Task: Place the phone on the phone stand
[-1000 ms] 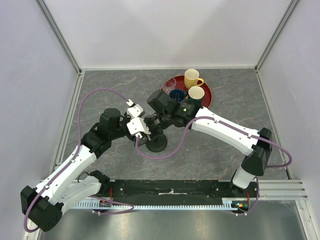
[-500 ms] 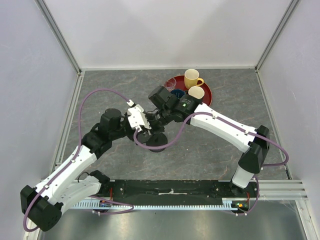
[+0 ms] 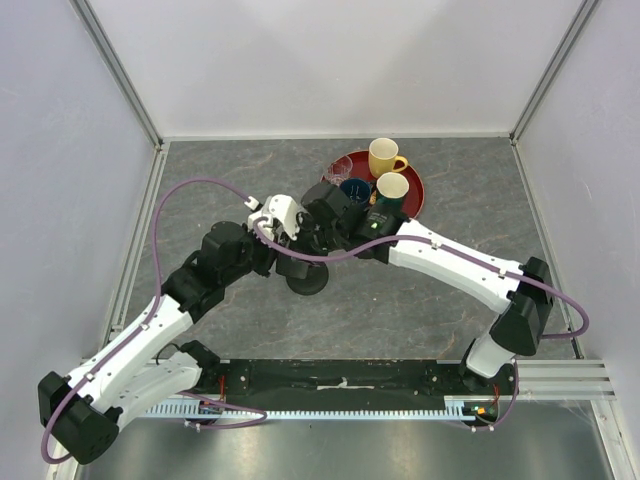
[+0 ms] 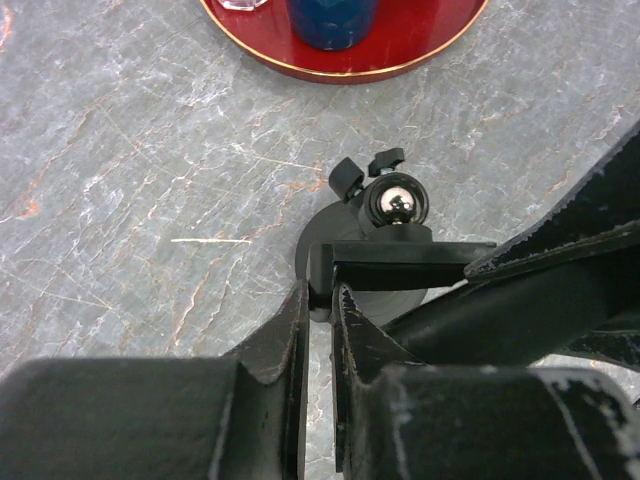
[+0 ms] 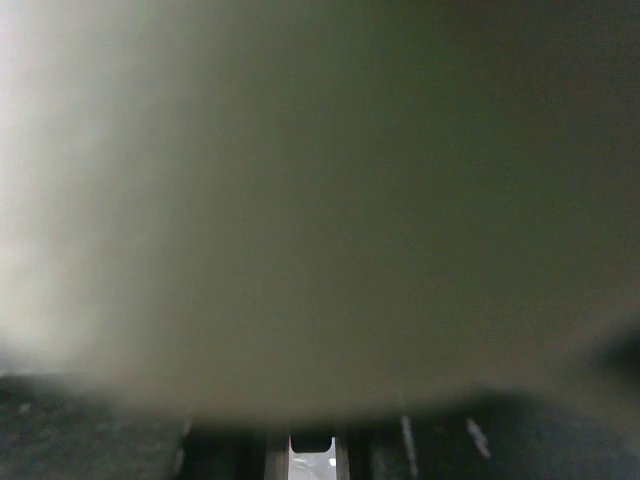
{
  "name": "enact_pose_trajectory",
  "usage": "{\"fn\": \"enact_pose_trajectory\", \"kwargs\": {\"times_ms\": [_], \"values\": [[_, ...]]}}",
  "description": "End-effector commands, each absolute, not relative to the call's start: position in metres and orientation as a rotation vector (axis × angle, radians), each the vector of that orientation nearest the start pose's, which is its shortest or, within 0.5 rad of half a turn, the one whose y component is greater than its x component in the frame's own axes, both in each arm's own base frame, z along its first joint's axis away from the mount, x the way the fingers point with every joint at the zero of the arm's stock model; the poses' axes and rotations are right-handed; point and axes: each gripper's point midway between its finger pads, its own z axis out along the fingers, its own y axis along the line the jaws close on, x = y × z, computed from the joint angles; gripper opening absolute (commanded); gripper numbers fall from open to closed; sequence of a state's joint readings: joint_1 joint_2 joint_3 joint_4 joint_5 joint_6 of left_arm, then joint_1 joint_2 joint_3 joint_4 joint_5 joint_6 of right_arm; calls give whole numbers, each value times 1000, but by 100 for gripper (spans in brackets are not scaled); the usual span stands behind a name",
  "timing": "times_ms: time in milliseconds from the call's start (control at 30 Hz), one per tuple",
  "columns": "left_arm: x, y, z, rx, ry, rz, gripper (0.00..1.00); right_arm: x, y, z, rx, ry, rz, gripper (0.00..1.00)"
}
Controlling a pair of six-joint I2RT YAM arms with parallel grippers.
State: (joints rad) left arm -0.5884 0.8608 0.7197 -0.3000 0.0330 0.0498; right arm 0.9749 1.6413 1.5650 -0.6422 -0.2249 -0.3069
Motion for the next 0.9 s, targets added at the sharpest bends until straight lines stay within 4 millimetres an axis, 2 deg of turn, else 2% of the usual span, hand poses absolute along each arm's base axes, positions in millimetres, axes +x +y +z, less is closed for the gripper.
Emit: {"fn": "enact_pose_trajectory", "kwargs": {"times_ms": [0, 33, 67, 167, 367, 400, 500, 700, 867], "values": [[278, -128, 218, 445, 1877, -131, 2, 263, 293, 177, -1029, 2263, 16, 0], [280, -124, 217, 430, 1882, -106, 2, 258, 285, 175, -1014, 2286, -54, 0], [280, -122, 216, 424, 1889, -95, 2, 267, 270, 179, -882, 2288, -191, 0], [278, -123, 219, 433, 1883, -106, 2, 273, 254, 187, -746, 2285, -368, 0], [276, -127, 220, 446, 1874, -135, 2, 275, 254, 199, -676, 2288, -346, 0], [276, -126, 222, 443, 1870, -135, 2, 278, 246, 196, -682, 2295, -427, 0], [274, -127, 221, 447, 1873, -138, 2, 288, 243, 197, -661, 2322, -452, 0], [269, -137, 223, 501, 1864, -201, 2, 297, 248, 200, -645, 2347, -452, 0], [268, -143, 212, 561, 1922, -207, 2, 302, 252, 199, -646, 2345, -461, 0]]}}
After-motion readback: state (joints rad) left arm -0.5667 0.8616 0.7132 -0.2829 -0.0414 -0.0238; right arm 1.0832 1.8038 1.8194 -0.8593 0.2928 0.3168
